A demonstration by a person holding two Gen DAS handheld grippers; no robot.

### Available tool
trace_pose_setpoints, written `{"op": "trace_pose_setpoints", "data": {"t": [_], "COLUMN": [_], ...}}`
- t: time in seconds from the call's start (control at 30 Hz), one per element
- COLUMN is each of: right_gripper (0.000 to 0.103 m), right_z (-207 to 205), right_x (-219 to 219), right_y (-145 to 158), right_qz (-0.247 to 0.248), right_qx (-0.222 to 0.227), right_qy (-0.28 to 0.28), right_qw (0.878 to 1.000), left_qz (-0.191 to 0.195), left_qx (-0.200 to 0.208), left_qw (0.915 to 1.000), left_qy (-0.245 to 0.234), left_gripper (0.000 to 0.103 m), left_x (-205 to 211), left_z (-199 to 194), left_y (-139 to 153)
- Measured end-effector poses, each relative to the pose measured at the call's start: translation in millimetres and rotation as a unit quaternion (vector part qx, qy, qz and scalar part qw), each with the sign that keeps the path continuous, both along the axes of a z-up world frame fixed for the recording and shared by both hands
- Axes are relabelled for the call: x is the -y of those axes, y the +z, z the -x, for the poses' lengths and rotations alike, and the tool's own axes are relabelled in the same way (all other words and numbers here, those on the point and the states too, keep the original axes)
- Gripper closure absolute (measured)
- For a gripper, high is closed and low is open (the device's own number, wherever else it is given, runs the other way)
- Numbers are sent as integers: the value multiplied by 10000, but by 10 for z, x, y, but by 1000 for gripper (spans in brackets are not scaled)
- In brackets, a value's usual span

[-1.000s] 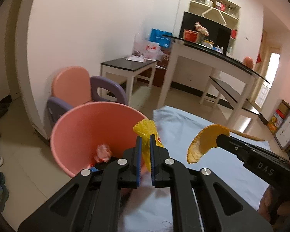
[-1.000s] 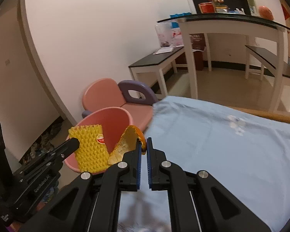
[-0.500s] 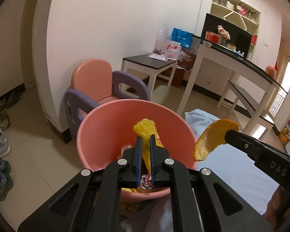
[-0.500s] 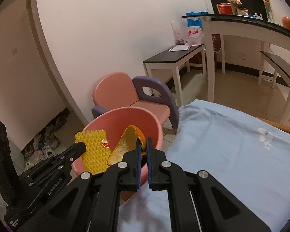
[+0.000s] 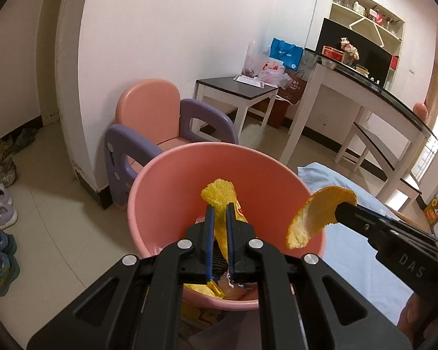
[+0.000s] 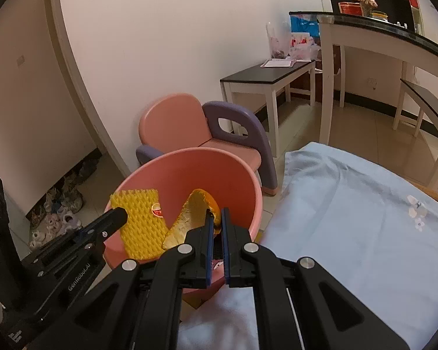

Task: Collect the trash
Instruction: 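Carry the yellow net and orange peel over the pink bucket, then open both tools to drop the net and peel into the bucket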

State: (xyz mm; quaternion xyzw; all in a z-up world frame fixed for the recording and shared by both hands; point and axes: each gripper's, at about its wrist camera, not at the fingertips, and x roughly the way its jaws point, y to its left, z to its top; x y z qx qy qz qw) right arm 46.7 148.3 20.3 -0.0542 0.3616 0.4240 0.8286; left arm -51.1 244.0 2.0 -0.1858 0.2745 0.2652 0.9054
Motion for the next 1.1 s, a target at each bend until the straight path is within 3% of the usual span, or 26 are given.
{"op": "trace_pose_setpoints", "data": {"t": [1.1], "right_gripper": [98], "right_z": [-19], "right_x": [-218], "right_y": [-205], "right_qz": [303], "right_qx": [-34], "right_qy": [116], "right_qw": [9995], "left_qz": [245], "left_qx": [-226], "left_qw": [9990], "left_qy": [294], "left_gripper": [95], "left_x": [-158], "left_z": [-37], "left_y": [-216]}}
